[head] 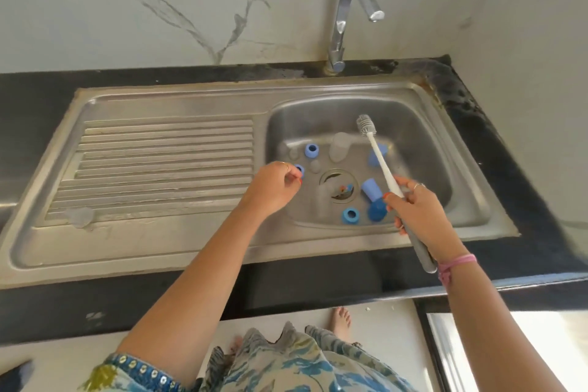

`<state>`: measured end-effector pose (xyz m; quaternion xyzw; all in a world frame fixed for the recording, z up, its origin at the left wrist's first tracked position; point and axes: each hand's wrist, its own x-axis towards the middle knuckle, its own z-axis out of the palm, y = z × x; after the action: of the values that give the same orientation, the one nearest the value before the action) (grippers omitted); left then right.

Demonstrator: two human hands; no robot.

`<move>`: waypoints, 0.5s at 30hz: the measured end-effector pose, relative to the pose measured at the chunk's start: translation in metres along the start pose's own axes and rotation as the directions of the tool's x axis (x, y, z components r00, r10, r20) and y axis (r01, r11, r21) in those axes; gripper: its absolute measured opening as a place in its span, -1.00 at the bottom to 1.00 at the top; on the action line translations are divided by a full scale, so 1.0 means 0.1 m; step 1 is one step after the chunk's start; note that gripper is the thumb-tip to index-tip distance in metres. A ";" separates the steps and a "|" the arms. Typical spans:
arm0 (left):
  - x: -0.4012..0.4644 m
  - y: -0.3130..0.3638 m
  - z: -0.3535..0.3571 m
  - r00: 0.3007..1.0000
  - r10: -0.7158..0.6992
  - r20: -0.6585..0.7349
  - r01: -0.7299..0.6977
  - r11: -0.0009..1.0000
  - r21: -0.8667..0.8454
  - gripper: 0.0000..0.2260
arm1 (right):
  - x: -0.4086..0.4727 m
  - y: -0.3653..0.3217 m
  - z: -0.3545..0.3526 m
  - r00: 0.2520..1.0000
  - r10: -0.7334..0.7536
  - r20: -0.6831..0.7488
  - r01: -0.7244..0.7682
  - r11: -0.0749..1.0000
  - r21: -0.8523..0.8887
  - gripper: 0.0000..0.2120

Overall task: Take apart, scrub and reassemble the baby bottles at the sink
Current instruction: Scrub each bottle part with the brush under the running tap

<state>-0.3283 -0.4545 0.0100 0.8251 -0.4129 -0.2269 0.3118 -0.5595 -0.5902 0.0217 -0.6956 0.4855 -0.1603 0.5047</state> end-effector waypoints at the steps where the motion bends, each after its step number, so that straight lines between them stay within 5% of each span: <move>1: 0.06 0.08 0.12 1.000 -0.011 0.011 0.011 1.000 -0.003 -0.83 | 0.08 0.05 -0.12 0.999 -0.025 0.023 0.027 0.996 -0.087 -0.76; 7: 0.48 0.39 0.84 0.947 -0.085 0.310 0.025 0.981 0.194 -0.90 | 0.53 0.30 -0.62 0.977 -0.136 0.163 0.196 0.872 -0.449 -0.65; 11: 0.67 0.51 1.30 0.818 -0.162 0.551 -0.092 0.910 0.404 -0.77 | 0.76 0.39 -0.81 0.969 -0.139 0.204 0.223 0.847 -0.483 -0.65; 15: 0.76 0.53 1.66 0.721 -0.271 0.637 -0.129 0.851 0.508 -0.75 | 0.90 0.45 -0.90 0.962 -0.121 0.245 0.225 0.861 -0.456 -0.66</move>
<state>-0.4197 -0.5956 -0.0787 0.7488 -0.5103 -0.4088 -0.1081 -0.6032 -0.7156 -0.0016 -0.8526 0.3897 -0.0062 0.3481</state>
